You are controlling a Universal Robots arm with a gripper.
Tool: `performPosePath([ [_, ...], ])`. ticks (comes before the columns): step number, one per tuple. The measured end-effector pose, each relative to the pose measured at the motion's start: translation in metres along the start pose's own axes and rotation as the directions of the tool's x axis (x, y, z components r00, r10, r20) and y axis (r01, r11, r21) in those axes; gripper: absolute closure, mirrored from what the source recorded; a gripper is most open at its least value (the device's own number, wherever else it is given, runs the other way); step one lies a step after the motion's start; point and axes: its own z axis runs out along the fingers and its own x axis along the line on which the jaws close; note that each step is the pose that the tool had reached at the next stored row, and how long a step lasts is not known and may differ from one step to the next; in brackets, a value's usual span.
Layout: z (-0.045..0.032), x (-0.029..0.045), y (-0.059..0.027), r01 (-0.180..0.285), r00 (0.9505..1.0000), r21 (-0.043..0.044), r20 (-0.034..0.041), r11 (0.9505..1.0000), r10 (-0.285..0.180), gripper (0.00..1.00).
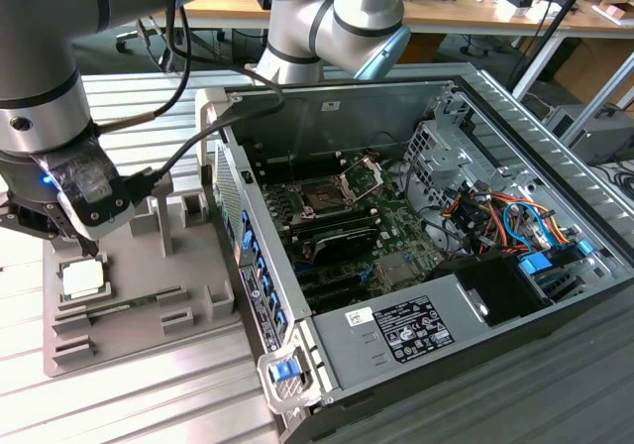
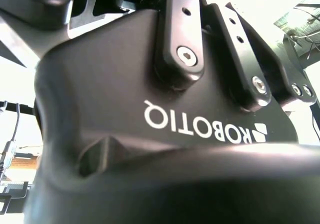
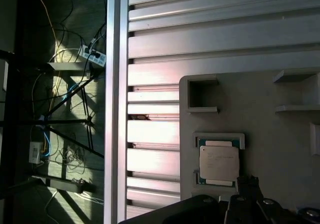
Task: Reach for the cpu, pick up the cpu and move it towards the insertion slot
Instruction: 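Pick up the cpu and move it towards the insertion slot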
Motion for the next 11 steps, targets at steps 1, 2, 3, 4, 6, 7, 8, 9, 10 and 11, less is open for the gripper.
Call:
performPosePath([
  [1, 0.0002, 0.0000, 0.0000, 0.000, 1.0000, -0.0001, 0.0000, 1.0000, 0.000, 0.89],
  [2, 0.0005, 0.0000, 0.0000, 0.000, 1.0000, 0.0000, 0.0000, 1.0000, 0.000, 0.89],
  [3, 0.0007, 0.0000, 0.0000, 0.000, 1.0000, 0.0000, 0.0000, 1.0000, 0.000, 0.89],
  [4, 0.0009, 0.0000, 0.0000, 0.000, 1.0000, 0.0000, 0.0000, 1.0000, 0.000, 0.89],
  [6, 0.0019, 0.0000, -0.0001, 0.000, 1.0000, 0.0000, 0.0000, 1.0000, 0.000, 0.89],
  [7, 0.0023, 0.0000, -0.0001, 0.000, 1.0000, 0.0000, 0.0000, 1.0000, 0.000, 0.89],
  [8, 0.0026, 0.0000, -0.0001, 0.000, 1.0000, 0.0000, 0.0000, 1.0000, 0.000, 0.89],
  [9, 0.0028, 0.0000, -0.0001, 0.000, 1.0000, -0.0001, 0.0000, 1.0000, 0.000, 0.89],
  [10, 0.0031, 0.0000, -0.0001, 0.000, 1.0000, 0.0000, 0.0000, 1.0000, 0.000, 0.89],
  [11, 0.0033, 0.0000, -0.0001, 0.000, 1.0000, 0.0000, 0.0000, 1.0000, 0.000, 0.89],
])
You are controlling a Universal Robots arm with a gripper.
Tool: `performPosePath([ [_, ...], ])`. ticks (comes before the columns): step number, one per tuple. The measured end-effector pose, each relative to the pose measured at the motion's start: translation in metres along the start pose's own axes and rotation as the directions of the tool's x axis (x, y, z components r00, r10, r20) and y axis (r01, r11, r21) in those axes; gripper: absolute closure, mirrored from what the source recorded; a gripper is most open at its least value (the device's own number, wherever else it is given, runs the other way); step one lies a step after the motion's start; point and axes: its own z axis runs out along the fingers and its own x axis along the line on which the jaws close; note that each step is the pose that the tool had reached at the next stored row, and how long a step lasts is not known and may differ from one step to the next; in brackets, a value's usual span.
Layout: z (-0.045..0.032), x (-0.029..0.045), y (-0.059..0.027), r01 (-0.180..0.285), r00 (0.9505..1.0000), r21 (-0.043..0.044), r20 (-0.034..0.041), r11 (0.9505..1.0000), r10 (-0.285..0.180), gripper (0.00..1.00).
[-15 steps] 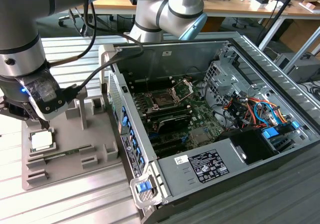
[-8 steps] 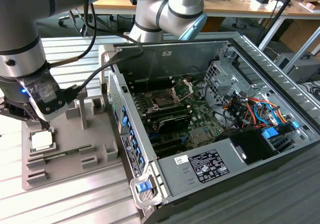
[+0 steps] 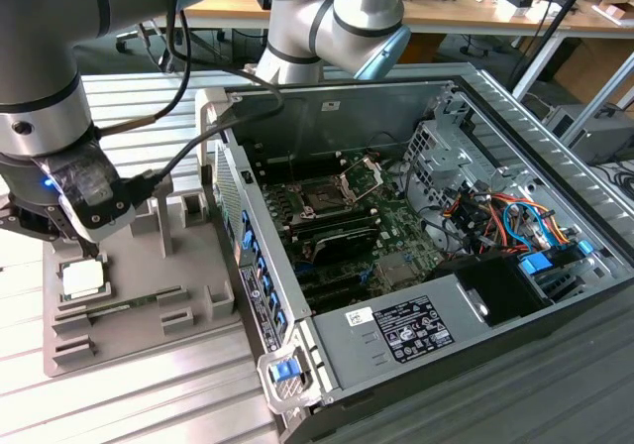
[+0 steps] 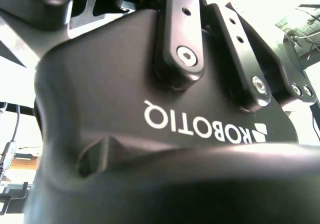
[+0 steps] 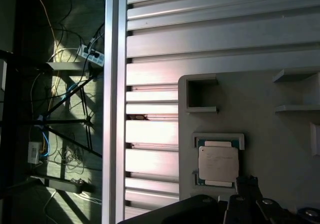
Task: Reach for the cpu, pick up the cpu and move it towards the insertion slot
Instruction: 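Pick up the cpu and move it towards the insertion slot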
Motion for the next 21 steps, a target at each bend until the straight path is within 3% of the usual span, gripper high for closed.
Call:
performPosePath([
  [21, 0.0078, 0.0000, -0.0003, 0.000, 1.0000, 0.0000, -0.0001, 1.0000, 0.000, 0.89],
])
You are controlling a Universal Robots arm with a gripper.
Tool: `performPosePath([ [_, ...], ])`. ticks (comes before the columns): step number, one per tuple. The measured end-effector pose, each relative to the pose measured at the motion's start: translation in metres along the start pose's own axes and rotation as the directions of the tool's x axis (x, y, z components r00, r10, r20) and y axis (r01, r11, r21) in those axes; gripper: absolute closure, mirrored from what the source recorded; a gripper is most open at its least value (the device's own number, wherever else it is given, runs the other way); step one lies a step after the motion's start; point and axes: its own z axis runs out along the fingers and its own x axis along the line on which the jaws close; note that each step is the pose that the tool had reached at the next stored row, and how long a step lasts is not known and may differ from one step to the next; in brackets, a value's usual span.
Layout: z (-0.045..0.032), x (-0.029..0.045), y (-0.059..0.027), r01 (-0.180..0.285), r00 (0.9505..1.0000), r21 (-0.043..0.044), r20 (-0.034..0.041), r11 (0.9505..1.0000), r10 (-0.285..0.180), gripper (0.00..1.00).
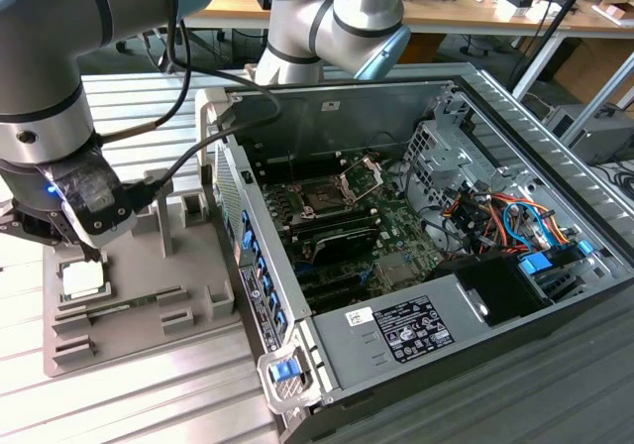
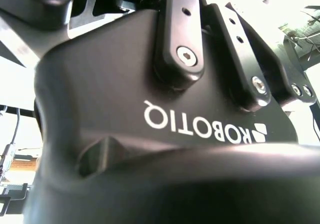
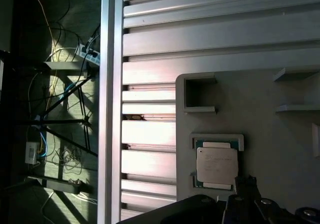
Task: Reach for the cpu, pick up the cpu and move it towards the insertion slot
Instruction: 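Pick up the cpu and move it towards the insertion slot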
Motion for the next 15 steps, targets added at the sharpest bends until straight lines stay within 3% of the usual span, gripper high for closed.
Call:
performPosePath([
  [15, 0.0054, 0.0000, -0.0002, 0.000, 1.0000, -0.0001, 0.0001, 1.0000, 0.000, 0.89],
])
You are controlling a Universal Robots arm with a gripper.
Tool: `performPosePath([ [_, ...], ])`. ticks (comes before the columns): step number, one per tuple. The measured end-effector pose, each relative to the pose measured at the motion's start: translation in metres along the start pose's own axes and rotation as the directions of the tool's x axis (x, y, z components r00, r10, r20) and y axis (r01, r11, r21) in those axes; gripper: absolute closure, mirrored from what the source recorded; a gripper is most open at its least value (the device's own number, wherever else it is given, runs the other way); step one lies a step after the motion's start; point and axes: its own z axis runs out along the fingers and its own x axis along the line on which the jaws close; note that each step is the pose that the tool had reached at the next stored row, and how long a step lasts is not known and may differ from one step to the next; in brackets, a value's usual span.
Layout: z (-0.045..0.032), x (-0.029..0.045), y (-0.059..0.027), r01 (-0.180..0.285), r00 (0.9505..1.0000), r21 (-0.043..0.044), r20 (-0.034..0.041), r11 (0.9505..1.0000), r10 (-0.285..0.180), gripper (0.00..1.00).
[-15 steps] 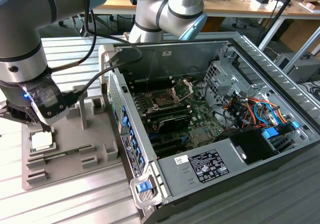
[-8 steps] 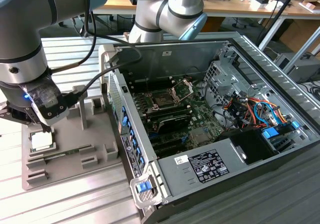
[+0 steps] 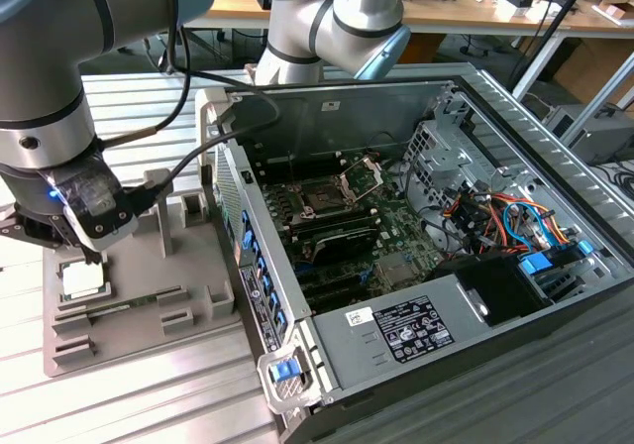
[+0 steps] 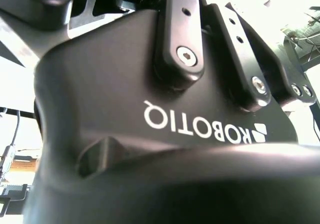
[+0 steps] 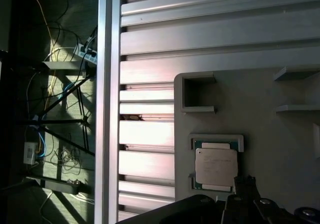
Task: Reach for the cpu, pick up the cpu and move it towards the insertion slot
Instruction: 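Pick up the cpu and move it towards the insertion slot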
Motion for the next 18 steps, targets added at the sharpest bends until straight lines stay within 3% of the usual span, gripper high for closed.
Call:
performPosePath([
  [18, 0.0050, 0.0002, -0.0002, 0.000, 1.0000, 0.0000, -0.0001, 1.0000, 0.000, 0.89],
])
